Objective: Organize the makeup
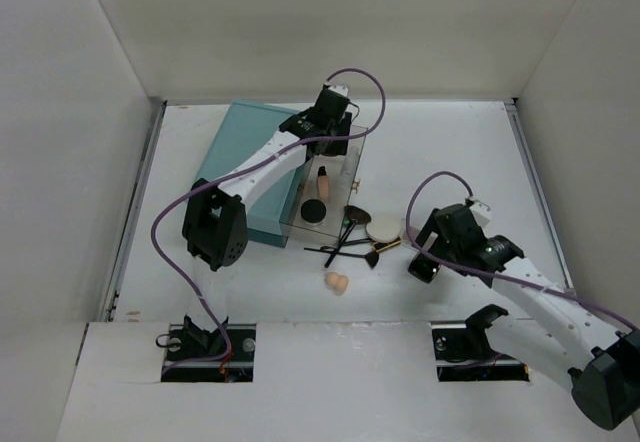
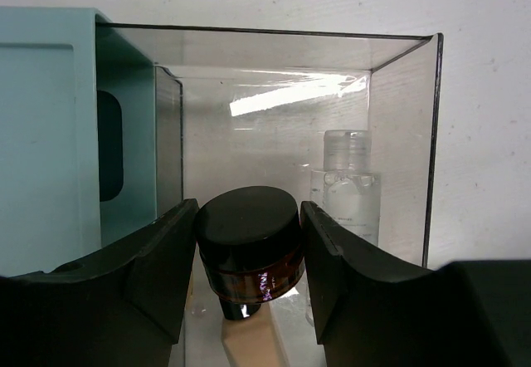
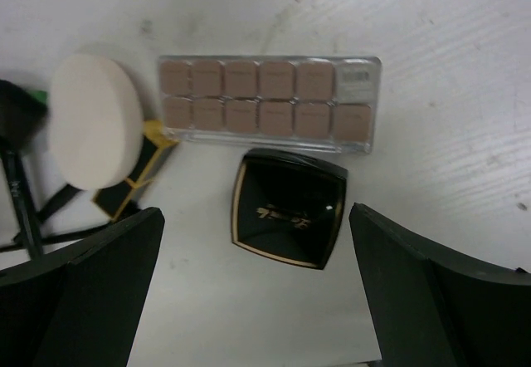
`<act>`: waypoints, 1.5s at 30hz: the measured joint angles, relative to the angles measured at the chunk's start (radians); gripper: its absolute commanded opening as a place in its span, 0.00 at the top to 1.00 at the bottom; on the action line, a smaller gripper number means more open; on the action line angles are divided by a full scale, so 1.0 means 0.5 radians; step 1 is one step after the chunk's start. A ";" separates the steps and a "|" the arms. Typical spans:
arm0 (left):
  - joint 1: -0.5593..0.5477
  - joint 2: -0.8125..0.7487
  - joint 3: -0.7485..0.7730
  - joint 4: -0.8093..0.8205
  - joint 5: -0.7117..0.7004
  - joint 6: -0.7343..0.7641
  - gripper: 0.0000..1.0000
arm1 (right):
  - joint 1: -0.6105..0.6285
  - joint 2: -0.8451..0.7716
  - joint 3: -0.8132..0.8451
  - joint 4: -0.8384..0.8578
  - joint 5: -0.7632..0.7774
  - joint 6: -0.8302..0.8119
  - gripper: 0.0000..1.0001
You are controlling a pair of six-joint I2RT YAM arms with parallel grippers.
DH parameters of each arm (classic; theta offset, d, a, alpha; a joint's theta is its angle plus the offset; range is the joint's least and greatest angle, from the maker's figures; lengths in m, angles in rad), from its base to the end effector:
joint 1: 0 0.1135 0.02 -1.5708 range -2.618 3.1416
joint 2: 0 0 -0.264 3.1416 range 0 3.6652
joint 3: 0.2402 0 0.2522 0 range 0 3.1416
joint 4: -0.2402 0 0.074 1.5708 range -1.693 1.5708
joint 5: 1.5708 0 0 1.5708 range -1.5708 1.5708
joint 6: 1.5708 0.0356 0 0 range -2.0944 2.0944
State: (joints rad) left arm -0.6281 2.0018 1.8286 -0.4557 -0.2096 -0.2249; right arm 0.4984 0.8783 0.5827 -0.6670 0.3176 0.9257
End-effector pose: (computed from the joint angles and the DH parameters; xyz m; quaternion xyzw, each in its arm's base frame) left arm 0.3846 -0.2701 0.3062 0.1310 0.8778 -0.1018 0.4494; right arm 0.1501 0.0690 0.2142 0.2460 0.9107 0.0790 0.3224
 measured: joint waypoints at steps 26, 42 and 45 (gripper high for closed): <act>-0.003 0.085 -0.002 0.040 0.001 0.002 0.10 | 0.000 0.407 -0.022 -0.064 -0.023 0.188 0.00; -0.121 -0.463 -0.156 0.067 -0.096 0.076 0.00 | 0.001 0.644 0.131 -0.079 -0.097 0.222 0.01; -0.153 -0.629 -0.268 0.124 -0.150 0.089 0.00 | 0.001 0.652 0.131 -0.086 -0.133 0.237 0.09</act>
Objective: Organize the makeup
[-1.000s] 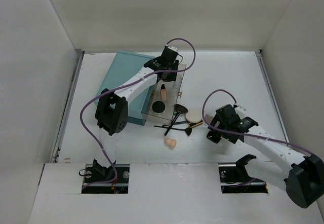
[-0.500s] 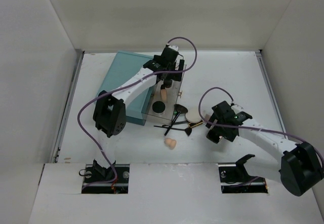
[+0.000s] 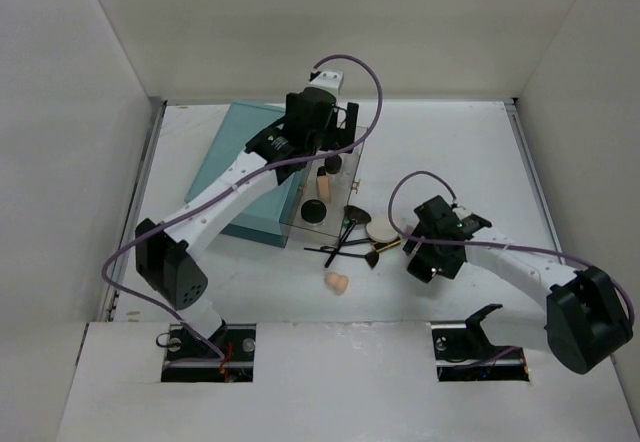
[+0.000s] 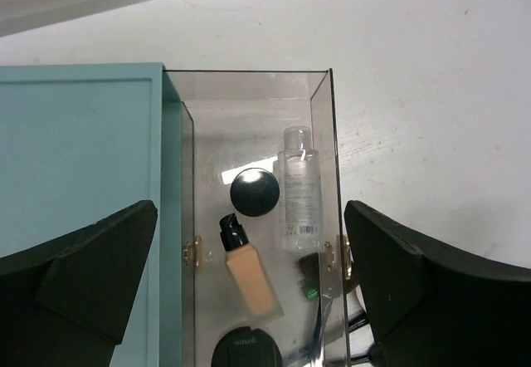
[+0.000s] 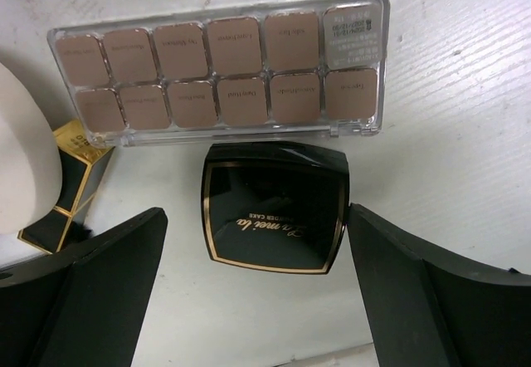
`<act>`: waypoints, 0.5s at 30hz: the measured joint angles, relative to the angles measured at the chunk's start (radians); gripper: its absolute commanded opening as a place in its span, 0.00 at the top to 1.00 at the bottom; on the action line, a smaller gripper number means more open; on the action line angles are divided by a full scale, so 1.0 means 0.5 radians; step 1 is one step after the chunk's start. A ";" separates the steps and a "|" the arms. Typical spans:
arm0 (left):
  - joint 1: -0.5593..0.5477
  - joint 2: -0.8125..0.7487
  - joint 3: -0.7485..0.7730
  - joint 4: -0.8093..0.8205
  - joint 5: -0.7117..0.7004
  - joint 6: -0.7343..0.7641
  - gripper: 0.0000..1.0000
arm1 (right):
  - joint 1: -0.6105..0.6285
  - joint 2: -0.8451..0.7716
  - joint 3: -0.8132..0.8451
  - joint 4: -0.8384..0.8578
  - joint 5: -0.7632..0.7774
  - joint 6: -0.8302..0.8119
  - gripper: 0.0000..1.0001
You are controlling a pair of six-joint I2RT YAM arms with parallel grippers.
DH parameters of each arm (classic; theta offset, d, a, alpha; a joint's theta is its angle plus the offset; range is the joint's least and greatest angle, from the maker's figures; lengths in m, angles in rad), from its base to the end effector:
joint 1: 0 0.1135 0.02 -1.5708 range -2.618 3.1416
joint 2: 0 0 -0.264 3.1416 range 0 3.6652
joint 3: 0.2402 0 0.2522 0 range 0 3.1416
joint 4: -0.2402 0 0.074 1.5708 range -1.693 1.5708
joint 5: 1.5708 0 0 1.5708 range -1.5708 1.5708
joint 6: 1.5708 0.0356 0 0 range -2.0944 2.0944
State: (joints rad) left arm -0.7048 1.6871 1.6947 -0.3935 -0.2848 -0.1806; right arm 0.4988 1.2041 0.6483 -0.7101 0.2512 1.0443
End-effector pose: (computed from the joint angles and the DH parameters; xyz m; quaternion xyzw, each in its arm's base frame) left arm 0.3076 -0.2485 0.3969 0.1362 0.8137 -0.1304 0.5499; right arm 0.1778 0.0868 0.1782 0.2825 0.9392 0.0163 0.1943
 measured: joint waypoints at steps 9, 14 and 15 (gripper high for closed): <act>0.008 -0.304 -0.288 0.104 -0.085 0.010 0.00 | -0.014 0.254 0.072 -0.027 -0.053 -0.014 0.26; 0.059 -0.330 -0.344 0.133 -0.121 0.009 0.00 | -0.021 0.275 0.090 -0.029 -0.061 -0.027 0.42; 0.069 -0.332 -0.361 0.133 -0.128 0.008 0.00 | -0.020 0.274 0.093 -0.031 -0.060 -0.035 0.46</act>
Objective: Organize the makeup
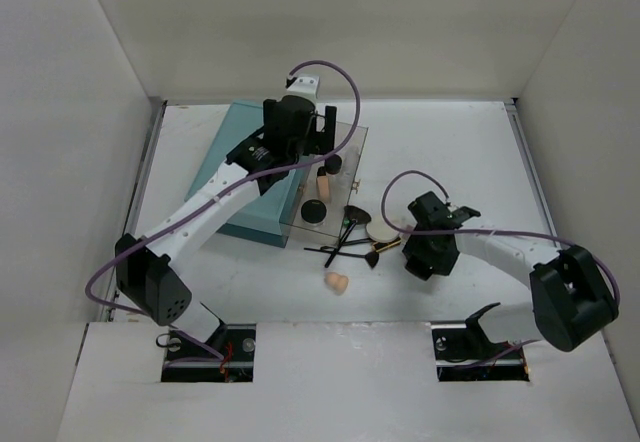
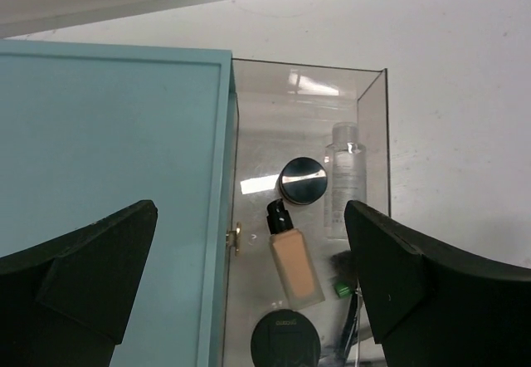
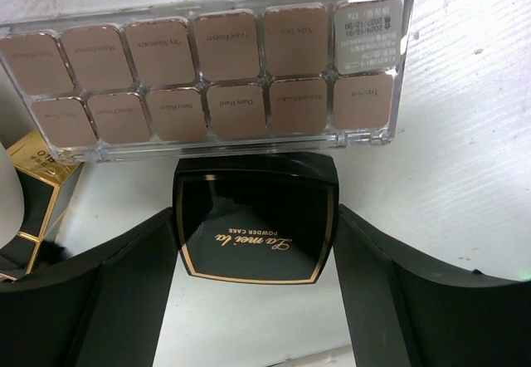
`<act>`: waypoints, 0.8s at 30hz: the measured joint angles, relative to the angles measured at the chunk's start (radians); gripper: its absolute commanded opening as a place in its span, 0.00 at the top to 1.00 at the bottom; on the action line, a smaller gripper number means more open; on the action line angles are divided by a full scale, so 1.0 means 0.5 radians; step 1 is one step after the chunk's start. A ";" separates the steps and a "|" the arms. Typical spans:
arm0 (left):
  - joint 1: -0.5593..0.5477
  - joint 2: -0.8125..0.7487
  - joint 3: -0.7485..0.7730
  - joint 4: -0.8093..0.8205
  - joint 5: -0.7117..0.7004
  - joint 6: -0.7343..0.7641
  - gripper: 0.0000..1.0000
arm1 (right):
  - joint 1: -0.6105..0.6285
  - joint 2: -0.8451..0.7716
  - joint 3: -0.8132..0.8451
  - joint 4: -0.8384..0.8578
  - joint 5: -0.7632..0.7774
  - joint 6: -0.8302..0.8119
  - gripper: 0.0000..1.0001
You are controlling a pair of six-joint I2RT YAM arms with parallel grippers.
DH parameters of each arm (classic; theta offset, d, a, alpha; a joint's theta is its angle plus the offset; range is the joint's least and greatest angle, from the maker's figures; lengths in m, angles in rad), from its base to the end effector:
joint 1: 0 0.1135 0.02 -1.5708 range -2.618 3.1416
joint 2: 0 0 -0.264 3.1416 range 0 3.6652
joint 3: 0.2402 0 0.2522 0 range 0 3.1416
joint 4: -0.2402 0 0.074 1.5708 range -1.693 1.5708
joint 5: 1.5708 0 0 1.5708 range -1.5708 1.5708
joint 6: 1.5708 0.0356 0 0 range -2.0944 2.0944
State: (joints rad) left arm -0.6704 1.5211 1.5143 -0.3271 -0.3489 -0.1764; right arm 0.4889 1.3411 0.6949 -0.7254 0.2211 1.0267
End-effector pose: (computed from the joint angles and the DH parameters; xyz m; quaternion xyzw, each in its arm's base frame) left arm 0.2848 -0.2103 0.4003 0.0986 0.8027 -0.1057 0.5787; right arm 0.1918 0.0932 0.1644 0.2733 0.9505 -0.0118 0.1472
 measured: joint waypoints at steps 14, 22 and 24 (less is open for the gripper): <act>0.130 -0.522 -0.596 -0.081 -0.087 -0.220 0.00 | 0.295 -0.095 0.983 0.021 0.188 -0.501 0.47; 0.243 -0.832 -0.822 -0.333 -0.130 -0.404 0.00 | 0.362 0.612 1.788 0.246 0.146 -0.877 0.44; 0.269 -0.919 -0.851 -0.392 -0.150 -0.438 0.00 | 0.362 0.798 1.956 0.265 0.126 -0.923 0.44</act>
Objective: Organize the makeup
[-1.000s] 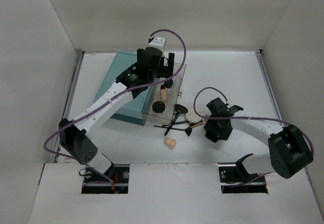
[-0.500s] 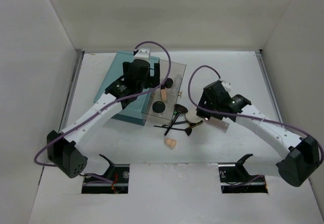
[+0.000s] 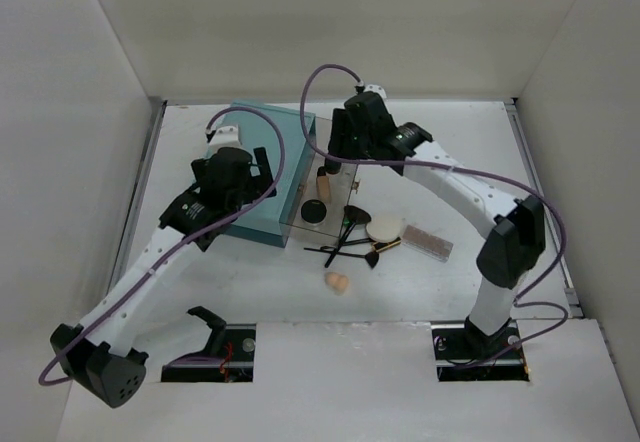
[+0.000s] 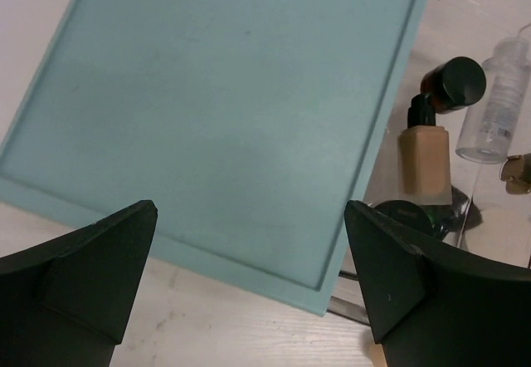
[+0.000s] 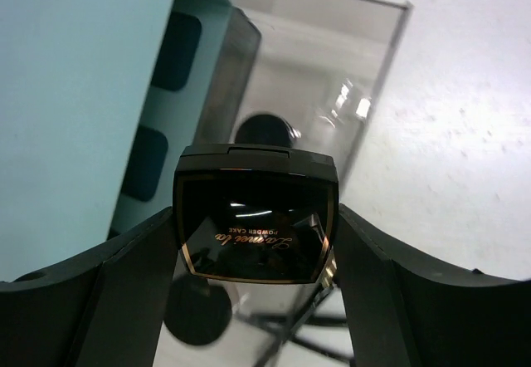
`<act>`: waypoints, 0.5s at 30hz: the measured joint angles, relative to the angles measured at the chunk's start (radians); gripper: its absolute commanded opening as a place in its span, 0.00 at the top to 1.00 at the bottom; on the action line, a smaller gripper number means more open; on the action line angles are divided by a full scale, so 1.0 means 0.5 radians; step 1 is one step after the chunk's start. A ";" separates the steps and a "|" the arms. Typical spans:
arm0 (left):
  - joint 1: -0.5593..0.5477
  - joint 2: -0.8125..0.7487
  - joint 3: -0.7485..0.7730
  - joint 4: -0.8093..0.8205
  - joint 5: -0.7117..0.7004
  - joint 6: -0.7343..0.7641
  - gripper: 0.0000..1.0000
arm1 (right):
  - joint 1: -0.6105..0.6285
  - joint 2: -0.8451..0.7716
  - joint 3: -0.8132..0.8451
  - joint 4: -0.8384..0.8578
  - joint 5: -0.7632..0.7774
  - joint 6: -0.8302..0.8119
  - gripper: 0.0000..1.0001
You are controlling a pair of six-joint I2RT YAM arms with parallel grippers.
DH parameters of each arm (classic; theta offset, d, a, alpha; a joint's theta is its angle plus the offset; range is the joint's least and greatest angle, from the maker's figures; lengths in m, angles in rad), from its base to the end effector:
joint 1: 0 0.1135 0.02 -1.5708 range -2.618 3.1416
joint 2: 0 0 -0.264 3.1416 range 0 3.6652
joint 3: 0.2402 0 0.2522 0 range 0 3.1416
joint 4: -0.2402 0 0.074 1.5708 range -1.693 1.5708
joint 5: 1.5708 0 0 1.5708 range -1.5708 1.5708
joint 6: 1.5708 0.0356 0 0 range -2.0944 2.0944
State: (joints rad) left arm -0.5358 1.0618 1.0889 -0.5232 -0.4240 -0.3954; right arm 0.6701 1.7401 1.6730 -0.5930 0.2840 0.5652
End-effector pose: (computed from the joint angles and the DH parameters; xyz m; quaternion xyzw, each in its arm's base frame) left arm 0.2037 -0.1039 0.3600 -0.0485 0.8453 -0.0631 0.5283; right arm 0.3184 0.2396 0.3508 0.0155 0.8911 0.1485 0.4285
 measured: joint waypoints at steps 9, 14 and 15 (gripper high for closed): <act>0.103 -0.230 -0.017 -0.150 -0.048 -0.086 0.00 | 0.001 0.517 0.485 -0.016 -0.027 -0.104 0.40; 0.124 -0.233 -0.032 -0.207 -0.049 -0.105 0.00 | 0.024 0.627 0.588 -0.017 -0.046 -0.159 0.38; 0.128 -0.237 -0.032 -0.214 -0.050 -0.106 0.00 | 0.029 0.651 0.611 -0.016 -0.047 -0.166 0.38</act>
State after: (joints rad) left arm -0.4717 0.9436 1.0729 -0.6300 -0.4488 -0.4484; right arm 0.6846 2.0655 1.9785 -0.6010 0.2604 0.4820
